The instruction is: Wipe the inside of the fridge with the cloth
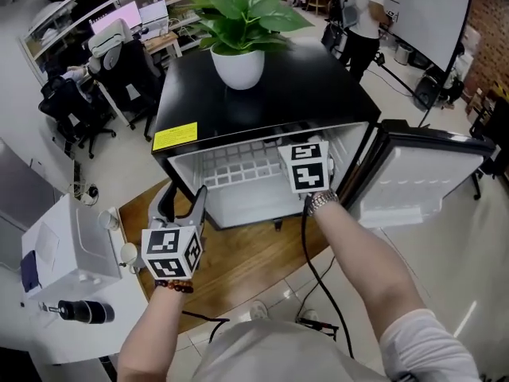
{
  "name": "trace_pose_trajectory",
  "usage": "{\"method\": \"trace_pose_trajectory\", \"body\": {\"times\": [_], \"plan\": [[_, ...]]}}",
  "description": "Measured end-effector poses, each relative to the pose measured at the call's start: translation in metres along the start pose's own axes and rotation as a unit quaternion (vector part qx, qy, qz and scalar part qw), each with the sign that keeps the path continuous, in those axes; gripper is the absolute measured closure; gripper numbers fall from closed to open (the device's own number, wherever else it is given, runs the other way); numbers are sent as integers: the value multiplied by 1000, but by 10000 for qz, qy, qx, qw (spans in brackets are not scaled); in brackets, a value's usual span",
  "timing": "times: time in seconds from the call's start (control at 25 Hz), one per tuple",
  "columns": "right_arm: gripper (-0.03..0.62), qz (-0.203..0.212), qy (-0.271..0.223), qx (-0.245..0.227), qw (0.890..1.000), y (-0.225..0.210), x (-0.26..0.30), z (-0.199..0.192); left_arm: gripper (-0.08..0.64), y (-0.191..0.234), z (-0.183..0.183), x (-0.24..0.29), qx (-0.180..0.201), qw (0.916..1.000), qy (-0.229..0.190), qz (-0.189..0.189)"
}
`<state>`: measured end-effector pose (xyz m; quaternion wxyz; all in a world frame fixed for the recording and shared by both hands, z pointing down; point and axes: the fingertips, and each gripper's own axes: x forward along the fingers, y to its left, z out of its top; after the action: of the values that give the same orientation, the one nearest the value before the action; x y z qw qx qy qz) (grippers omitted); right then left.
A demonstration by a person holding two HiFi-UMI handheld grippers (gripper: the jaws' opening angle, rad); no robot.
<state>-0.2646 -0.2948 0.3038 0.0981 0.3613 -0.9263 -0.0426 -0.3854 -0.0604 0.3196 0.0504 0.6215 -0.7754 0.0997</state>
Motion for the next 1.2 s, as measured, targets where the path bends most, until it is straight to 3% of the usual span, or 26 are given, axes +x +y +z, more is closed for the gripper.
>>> {"method": "trace_pose_trajectory", "body": {"times": [0.24,0.52,0.8,1.2], "plan": [[560,961,-214,-105,9951,93,0,16,288,0,0,-2,48,9999,-18,-97],[560,1538,93,-422,9872,166,26,4,288,-2,0,-4,106,9997,-51,-215],[560,1661,689,-851,9800,191,48,-24,288,-1,0,-5,123,9994,-106,-291],[560,1307,1135,-1089,9789,162,51,-43,288,0,1,-6,107,9995,-160,-253]]}}
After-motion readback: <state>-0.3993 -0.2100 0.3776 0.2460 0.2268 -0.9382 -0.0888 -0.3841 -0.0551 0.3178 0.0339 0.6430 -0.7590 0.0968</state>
